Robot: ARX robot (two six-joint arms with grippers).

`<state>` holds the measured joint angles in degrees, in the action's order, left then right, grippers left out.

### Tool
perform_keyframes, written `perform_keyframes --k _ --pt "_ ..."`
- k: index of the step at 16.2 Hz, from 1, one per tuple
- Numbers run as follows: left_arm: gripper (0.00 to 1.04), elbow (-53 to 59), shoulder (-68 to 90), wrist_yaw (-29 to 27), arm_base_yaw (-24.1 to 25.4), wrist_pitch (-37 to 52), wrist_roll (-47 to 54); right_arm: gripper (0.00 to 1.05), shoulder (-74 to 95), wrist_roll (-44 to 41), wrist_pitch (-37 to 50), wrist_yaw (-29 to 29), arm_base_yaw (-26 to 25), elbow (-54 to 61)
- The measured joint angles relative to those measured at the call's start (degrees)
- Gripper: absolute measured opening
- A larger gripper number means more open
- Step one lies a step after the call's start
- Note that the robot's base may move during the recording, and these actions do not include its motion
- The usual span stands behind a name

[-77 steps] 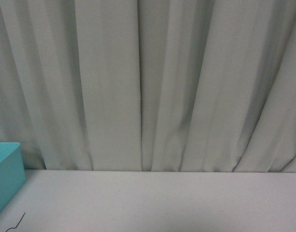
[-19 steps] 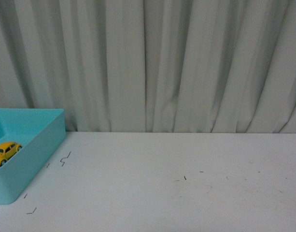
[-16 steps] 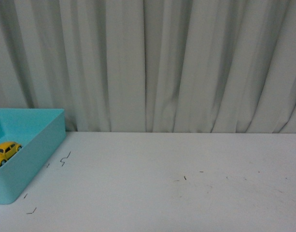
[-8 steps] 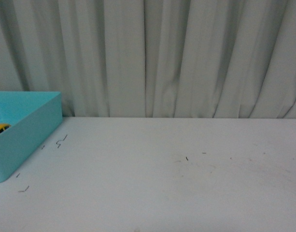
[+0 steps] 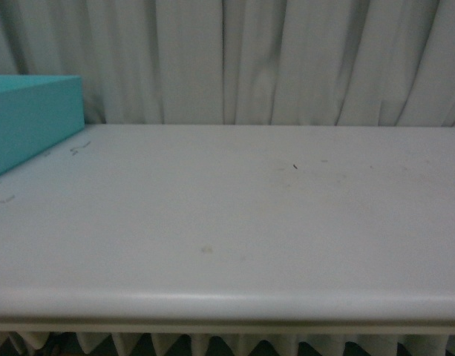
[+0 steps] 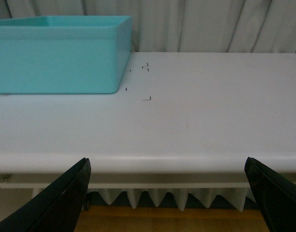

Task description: Wind up and store yellow beetle toy

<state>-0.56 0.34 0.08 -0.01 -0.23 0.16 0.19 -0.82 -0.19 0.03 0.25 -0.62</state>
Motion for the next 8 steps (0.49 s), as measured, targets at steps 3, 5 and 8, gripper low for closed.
perform_keyframes --k 3,5,8 --pt "0.98 0.0 0.0 -0.1 0.0 0.0 0.0 0.98 0.0 0.0 -0.1 0.0 0.0 0.0" --pt "0.98 0.0 0.0 0.0 0.0 0.0 0.0 0.98 0.0 0.0 0.0 0.0 0.0 0.0" --pt "0.98 0.0 0.0 -0.1 0.0 0.1 0.0 0.98 0.0 0.0 0.0 0.0 0.0 0.0"
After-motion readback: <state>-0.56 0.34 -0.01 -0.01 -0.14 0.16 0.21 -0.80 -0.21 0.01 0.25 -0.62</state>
